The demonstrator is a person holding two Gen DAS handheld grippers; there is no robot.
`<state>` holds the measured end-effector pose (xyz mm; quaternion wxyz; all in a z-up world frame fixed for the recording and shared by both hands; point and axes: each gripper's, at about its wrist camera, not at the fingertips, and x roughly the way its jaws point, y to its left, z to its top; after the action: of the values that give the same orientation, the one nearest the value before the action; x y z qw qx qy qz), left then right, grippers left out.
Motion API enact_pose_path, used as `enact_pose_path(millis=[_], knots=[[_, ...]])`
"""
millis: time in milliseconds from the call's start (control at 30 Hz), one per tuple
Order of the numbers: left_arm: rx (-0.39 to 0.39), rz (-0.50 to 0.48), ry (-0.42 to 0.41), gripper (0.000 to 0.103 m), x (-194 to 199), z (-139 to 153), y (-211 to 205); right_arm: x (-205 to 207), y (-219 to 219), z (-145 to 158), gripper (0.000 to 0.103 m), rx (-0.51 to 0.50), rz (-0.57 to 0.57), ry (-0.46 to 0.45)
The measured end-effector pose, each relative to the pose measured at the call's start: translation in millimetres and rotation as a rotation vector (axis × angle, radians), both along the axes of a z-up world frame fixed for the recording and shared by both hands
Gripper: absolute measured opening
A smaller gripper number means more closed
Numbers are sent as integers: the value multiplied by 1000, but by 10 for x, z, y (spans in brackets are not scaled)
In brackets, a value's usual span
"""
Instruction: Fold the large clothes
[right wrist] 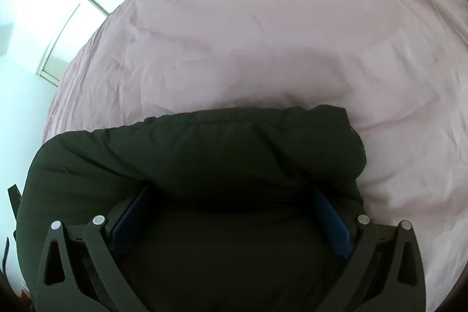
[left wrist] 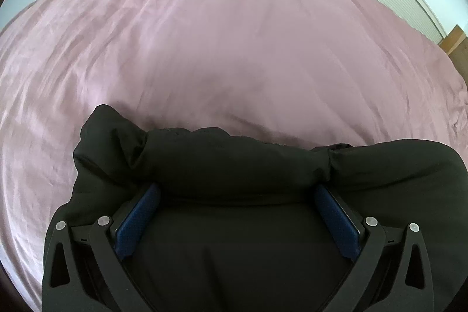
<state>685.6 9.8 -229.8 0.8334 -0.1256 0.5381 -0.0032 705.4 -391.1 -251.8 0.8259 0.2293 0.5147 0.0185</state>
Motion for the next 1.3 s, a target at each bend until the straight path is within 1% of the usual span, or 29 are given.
enact_pose_path(millis=[67, 100, 167, 200, 233, 267, 300, 367, 400, 467, 533, 600, 633, 667, 700, 767, 800, 900, 967, 1067, 1200, 1300], knots=[[-22, -6, 6, 102, -10, 126, 65, 8, 16, 53, 103, -24, 10, 26], [-39, -6, -4, 102, 36, 202, 159, 26, 30, 113, 103, -40, 17, 43], [-58, -17, -34, 102, -37, 411, 293, -6, 16, 249, 103, -60, 25, 42], [-52, -20, -53, 102, -81, 518, 352, -45, -5, 334, 103, -73, 30, 30], [-39, -21, -77, 102, -145, 649, 420, -117, -27, 490, 103, -107, 38, -3], [-17, -25, -113, 102, -253, 823, 503, -163, -40, 571, 103, -128, 42, -22], [-4, -33, -139, 102, -342, 938, 555, -222, -50, 690, 103, -158, 49, -47], [7, -44, -177, 102, -544, 1077, 633, -400, -48, 936, 103, -204, 78, -98], [-8, -43, -185, 102, -673, 1101, 671, -463, -43, 995, 103, -207, 88, -110], [-55, -41, -171, 102, -861, 1015, 706, -671, 11, 1104, 103, -187, 121, -134], [-73, -32, -117, 102, -973, 783, 719, -839, 71, 1103, 103, -160, 148, -137], [-66, -15, -45, 102, -978, 527, 717, -948, 147, 925, 103, -132, 164, -96], [-66, -6, 5, 102, -980, 365, 725, -971, 158, 854, 103, -130, 162, -78], [-83, 0, 26, 102, -981, 257, 745, -990, 159, 753, 103, -122, 151, -59], [-100, 10, 25, 102, -984, 223, 772, -1007, 136, 652, 103, -92, 131, -52], [-133, 44, 32, 102, -972, 205, 842, -1005, 114, 582, 103, -67, 112, -48], [-127, 60, 35, 102, -972, 230, 850, -984, 122, 560, 103, -75, 110, -41], [-31, 56, -4, 102, -1032, 413, 750, -944, 144, 556, 103, -98, 101, -8], [28, 19, -49, 102, -1128, 572, 593, -926, 167, 598, 103, -120, 88, 12], [91, -19, -93, 102, -1268, 726, 431, -956, 200, 662, 103, -139, 64, 34], [148, -65, -139, 102, -1449, 883, 284, -1088, 192, 775, 103, -148, 30, 26], [182, -80, -169, 102, -1626, 956, 229, -1237, 202, 832, 103, -152, 19, 13]])
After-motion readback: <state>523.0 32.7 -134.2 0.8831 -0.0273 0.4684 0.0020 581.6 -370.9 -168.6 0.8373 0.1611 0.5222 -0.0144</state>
